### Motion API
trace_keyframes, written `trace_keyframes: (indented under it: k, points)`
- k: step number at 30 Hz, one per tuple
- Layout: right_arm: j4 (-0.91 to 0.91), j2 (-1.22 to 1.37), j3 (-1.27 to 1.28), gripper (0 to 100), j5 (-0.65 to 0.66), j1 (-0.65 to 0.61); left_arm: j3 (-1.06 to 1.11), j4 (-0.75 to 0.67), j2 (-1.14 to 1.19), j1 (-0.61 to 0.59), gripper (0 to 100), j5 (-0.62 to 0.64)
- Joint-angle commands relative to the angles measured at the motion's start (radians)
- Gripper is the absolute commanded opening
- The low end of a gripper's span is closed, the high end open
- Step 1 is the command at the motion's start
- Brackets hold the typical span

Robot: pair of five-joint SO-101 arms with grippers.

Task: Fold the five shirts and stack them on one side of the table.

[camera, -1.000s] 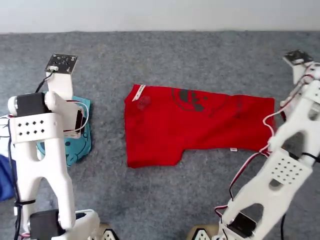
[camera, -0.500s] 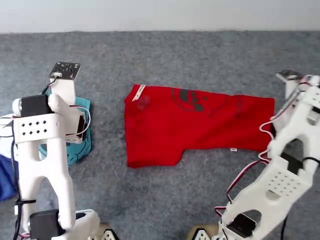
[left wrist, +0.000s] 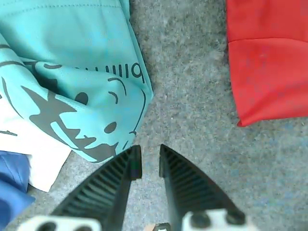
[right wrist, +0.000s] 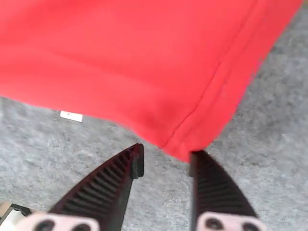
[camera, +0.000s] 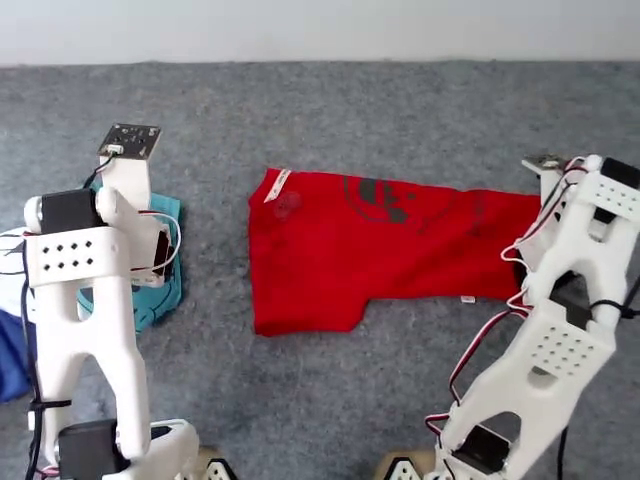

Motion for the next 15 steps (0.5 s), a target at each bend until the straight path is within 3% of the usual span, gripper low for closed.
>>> trace_keyframes:
  k: [1, 8, 15]
  points:
    - [-0.008, -0.007, -0.002, 6.8, -0.006, -0.030, -0.005, 0.015, -0.025, -0.006, 7, 0.002]
    - [-0.036, -0.015, -0.002, 1.1, -0.003, -0.033, -0.005, 0.015, -0.025, -0.006, 7, 0.002]
    - [0.070, -0.022, -0.040, 0.9, -0.011, -0.033, -0.005, 0.015, -0.025, -0.006, 7, 0.002]
